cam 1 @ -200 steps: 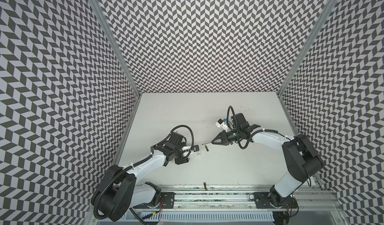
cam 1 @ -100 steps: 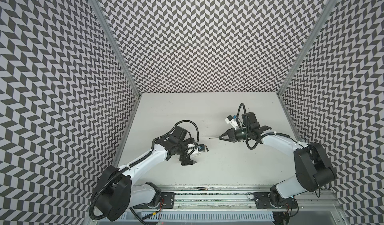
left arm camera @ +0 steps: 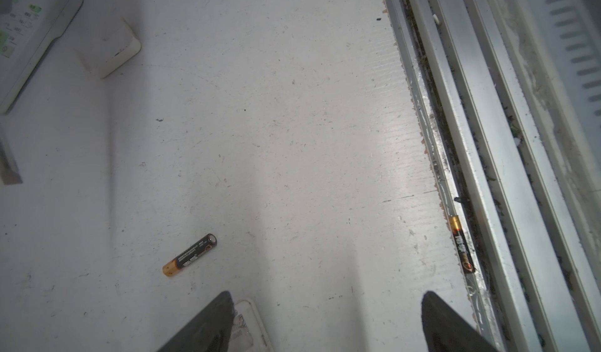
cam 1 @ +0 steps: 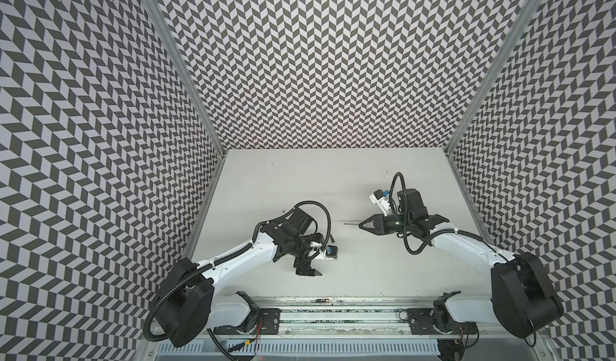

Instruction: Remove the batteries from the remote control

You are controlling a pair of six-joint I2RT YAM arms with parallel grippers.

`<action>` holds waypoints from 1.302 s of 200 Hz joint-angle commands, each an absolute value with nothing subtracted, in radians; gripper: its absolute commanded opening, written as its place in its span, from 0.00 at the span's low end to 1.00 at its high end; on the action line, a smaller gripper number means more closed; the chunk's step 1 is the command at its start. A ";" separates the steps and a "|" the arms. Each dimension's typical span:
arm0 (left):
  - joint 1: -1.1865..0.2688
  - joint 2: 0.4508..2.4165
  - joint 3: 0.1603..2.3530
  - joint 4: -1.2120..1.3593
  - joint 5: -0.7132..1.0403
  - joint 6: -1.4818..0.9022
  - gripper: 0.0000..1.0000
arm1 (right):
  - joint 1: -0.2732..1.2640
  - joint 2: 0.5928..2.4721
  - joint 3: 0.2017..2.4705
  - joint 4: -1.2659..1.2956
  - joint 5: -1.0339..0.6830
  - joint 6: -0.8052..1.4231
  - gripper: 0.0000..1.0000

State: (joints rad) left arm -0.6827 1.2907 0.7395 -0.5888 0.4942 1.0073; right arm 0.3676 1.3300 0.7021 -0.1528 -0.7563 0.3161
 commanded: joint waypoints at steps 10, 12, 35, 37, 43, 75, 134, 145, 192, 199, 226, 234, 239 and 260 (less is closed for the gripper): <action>-0.644 1.258 0.690 -0.531 0.447 0.943 0.93 | 0.365 1.283 0.635 -0.006 -0.637 0.316 0.02; -0.640 1.257 0.686 -0.526 0.444 0.940 0.93 | 0.365 1.282 0.631 -0.001 -0.633 0.318 0.02; -0.589 1.240 0.659 -0.468 0.406 0.905 0.95 | 0.368 1.275 0.584 0.068 -0.586 0.342 0.05; -0.584 1.239 0.658 -0.464 0.404 0.903 0.95 | 0.368 1.275 0.579 0.073 -0.583 0.344 0.06; -0.570 1.234 0.653 -0.450 0.399 0.892 0.96 | 0.369 1.278 0.568 0.093 -0.577 0.350 0.07; -0.482 1.204 0.638 -0.350 0.400 0.778 1.00 | 0.393 1.305 0.524 0.174 -0.541 0.374 0.08; -0.325 1.161 0.619 -0.161 0.267 0.607 1.00 | 0.446 1.351 0.476 0.310 -0.480 0.413 0.17; -0.300 1.157 0.616 -0.126 0.221 0.576 1.00 | 0.450 1.359 0.474 0.319 -0.474 0.411 0.21; -0.218 1.153 0.590 -0.019 0.117 0.443 1.00 | 0.452 1.350 0.463 0.346 -0.431 0.408 0.47; -0.209 1.152 0.584 -0.008 0.108 0.425 1.00 | 0.451 1.341 0.459 0.350 -0.422 0.404 0.50; -0.177 1.160 0.563 0.040 0.049 0.363 1.00 | 0.452 1.298 0.445 0.360 -0.371 0.395 0.57; -0.168 1.161 0.560 0.048 0.041 0.350 1.00 | 0.451 1.287 0.442 0.361 -0.354 0.391 0.59; -0.161 1.161 0.558 0.054 0.041 0.340 1.00 | 0.451 1.278 0.440 0.362 -0.344 0.390 0.60; -0.135 1.161 0.552 0.065 0.043 0.302 1.00 | 0.452 1.247 0.436 0.364 -0.303 0.379 0.65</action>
